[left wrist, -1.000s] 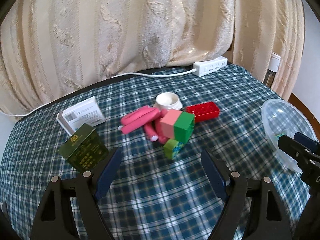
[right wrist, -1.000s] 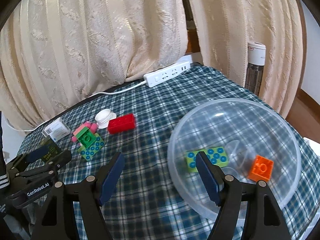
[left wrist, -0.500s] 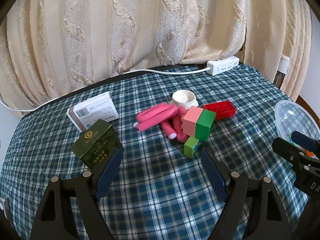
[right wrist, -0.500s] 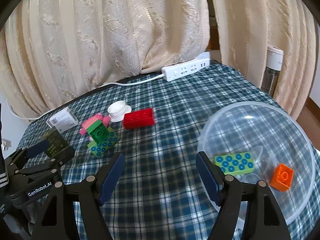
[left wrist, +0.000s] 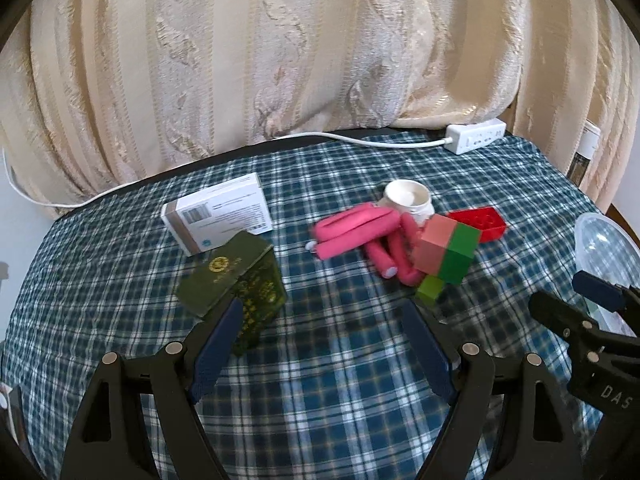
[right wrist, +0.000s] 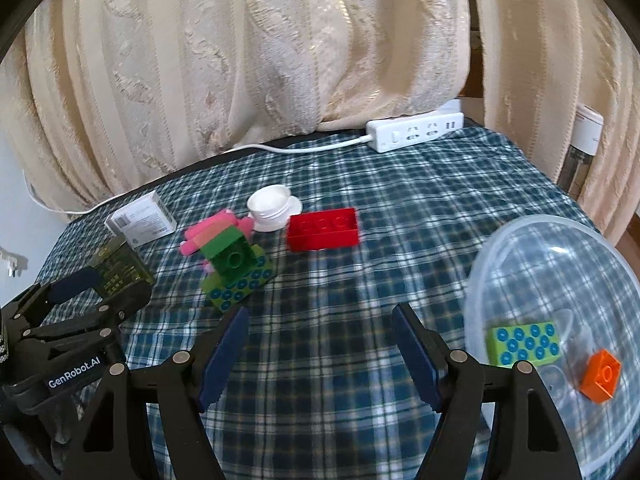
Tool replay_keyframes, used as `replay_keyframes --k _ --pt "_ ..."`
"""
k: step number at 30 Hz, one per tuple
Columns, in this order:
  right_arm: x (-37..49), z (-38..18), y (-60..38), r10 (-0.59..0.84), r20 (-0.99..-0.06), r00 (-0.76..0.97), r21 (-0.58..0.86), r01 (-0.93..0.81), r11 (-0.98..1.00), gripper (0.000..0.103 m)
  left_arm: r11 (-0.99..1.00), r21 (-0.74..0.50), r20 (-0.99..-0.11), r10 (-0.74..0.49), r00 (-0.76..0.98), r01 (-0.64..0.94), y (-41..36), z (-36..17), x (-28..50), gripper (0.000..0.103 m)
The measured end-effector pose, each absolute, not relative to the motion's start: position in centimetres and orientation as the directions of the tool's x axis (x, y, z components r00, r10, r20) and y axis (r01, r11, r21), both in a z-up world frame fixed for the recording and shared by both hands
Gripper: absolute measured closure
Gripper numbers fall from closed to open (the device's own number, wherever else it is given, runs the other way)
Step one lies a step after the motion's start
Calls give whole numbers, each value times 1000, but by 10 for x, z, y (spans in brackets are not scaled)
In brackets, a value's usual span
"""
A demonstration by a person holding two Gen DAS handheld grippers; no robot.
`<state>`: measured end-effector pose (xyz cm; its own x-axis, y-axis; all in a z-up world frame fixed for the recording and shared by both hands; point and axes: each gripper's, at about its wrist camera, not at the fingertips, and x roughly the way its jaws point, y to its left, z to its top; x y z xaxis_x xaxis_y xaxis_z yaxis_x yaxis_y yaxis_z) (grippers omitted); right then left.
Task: Organize objects
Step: 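Move both grippers back toward the remaining objects on the table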
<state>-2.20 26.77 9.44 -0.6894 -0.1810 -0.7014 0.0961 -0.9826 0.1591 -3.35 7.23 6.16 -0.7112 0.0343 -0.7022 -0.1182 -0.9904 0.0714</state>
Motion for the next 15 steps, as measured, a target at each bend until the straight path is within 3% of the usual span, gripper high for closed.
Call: replay_keyframes --k 15 --pt "-36 95 234 -255 -706 -661 166 196 -966 26 -1000 15 -707 -22 -707 16 20 64 -50 20"
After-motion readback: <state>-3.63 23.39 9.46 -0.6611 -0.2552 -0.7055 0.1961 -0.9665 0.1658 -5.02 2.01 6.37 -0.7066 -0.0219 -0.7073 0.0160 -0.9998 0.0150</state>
